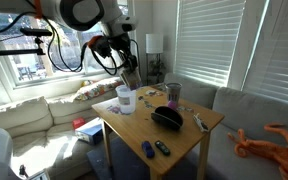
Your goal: Move the packet on the right to the left then place both packets in the clear cup
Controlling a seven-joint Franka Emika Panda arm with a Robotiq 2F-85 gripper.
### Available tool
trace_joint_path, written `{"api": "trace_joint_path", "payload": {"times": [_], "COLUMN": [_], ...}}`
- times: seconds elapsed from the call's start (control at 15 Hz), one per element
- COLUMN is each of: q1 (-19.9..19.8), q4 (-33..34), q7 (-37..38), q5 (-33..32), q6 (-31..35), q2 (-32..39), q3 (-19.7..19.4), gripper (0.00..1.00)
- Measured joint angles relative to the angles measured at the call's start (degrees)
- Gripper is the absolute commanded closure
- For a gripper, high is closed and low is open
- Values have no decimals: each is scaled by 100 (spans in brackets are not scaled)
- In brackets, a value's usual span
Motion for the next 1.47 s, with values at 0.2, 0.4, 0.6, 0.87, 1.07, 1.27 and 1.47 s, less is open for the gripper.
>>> {"api": "trace_joint_path", "payload": {"times": [0.2, 0.4, 0.6, 0.87, 1.07, 1.27, 1.47], "q1": [304, 554, 690, 734, 733, 733, 733], "q4": [193, 352, 511, 645, 697, 718, 731], "q7": [2, 2, -11, -78, -133, -242, -305], "q5": [58, 221, 447, 689, 794, 888, 916], "q6": [10, 36, 36, 36, 35, 22, 1], "q2": [123, 373, 676, 1036, 1237, 1378, 1479], "q3": [99, 127, 125, 107, 58, 20, 18], "gripper": [97, 97, 97, 97, 97, 97, 97]}}
